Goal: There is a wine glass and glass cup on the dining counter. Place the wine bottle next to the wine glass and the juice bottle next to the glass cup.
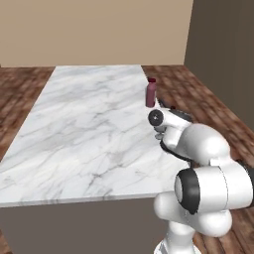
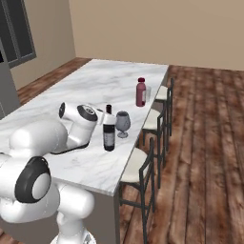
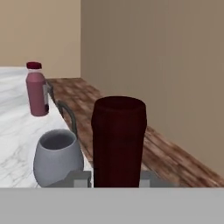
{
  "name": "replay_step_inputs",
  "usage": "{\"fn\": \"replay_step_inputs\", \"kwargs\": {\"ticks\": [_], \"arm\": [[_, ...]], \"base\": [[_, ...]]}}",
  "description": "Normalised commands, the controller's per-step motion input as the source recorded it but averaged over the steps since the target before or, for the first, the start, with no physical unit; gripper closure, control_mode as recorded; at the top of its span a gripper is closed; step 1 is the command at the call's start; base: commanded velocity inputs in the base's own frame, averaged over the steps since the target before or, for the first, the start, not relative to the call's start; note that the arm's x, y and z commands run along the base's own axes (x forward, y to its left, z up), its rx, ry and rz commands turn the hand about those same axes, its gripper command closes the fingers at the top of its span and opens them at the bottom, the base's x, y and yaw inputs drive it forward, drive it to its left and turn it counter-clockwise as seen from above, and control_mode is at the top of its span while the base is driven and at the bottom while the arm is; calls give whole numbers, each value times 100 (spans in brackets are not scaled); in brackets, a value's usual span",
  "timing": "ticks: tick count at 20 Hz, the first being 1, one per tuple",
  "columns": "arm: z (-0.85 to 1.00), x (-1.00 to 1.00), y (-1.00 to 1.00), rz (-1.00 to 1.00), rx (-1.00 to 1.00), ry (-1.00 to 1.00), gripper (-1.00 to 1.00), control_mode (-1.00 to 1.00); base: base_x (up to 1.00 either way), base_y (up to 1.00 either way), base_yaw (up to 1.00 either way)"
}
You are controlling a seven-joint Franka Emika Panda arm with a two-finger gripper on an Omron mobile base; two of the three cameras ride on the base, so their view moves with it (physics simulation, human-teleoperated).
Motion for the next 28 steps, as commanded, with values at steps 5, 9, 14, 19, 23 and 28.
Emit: {"fn": "replay_step_inputs", "kwargs": {"ticks": [5,9,14,19,23,28], "arm": [[-18,24,-2,7,0,0,100,-100],[-14,30,-4,6,0,0,100,-100],[-10,27,-1,7,0,0,100,-100],[-12,23,-2,6,0,0,100,-100],[-21,17,0,6,0,0,100,-100],[-15,20,-1,6,0,0,100,-100]], "base": [[0,0,0],[0,0,0],[0,0,0],[0,0,0],[0,0,0],[0,0,0]]}}
